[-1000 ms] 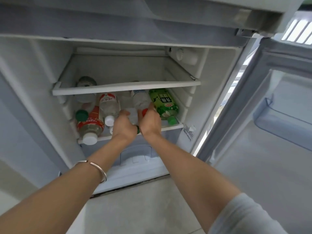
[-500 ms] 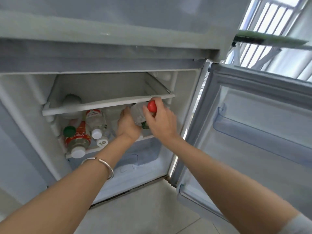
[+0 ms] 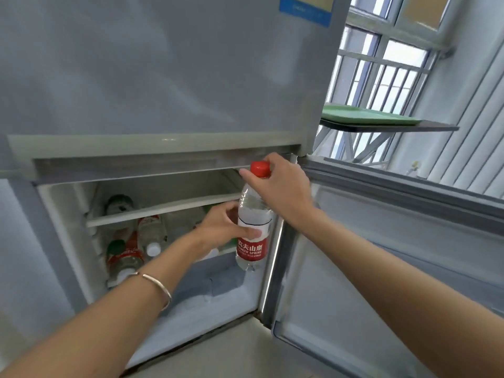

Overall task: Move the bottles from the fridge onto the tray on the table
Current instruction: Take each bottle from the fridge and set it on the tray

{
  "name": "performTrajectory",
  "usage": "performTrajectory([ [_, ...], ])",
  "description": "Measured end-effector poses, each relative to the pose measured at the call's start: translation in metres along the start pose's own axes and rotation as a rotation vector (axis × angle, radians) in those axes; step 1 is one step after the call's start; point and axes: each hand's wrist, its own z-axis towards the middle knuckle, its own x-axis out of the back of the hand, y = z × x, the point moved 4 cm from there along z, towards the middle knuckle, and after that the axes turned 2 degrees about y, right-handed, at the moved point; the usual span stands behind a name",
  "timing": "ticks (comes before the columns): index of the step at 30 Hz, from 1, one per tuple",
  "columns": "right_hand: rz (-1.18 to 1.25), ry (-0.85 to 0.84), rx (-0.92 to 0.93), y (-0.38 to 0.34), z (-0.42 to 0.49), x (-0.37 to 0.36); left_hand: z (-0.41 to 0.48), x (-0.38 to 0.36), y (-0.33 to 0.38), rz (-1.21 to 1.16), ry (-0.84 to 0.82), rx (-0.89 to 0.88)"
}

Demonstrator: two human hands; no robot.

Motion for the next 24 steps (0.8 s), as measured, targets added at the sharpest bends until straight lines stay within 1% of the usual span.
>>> performTrajectory([
  [3,0.049,-0.047,0.04,-0.013,0.012,0.043,-0.008,-0.007,0.035,-0.05,-0.095,-0.018],
  [5,0.105,-0.048,0.045,-0.017,0.02,0.072,-0.009,-0.014,0.061,-0.071,-0.137,-0.039],
  [9,0.184,0.032,0.036,-0.008,0.032,0.131,-0.011,-0.037,0.122,-0.057,-0.171,-0.122],
  [12,0.184,0.141,0.036,0.004,0.041,0.167,-0.008,-0.057,0.161,-0.033,-0.183,-0.188],
  [15,0.199,0.236,0.023,0.018,0.05,0.196,-0.002,-0.078,0.198,-0.029,-0.177,-0.244],
  [18,0.208,0.264,-0.04,0.038,0.06,0.218,0.007,-0.098,0.234,-0.072,-0.157,-0.288],
  [22,0.312,0.165,-0.188,0.073,0.069,0.224,0.03,-0.121,0.276,-0.056,-0.058,-0.363],
  [24,0.352,0.122,-0.221,0.087,0.074,0.222,0.041,-0.131,0.291,-0.072,-0.014,-0.374],
])
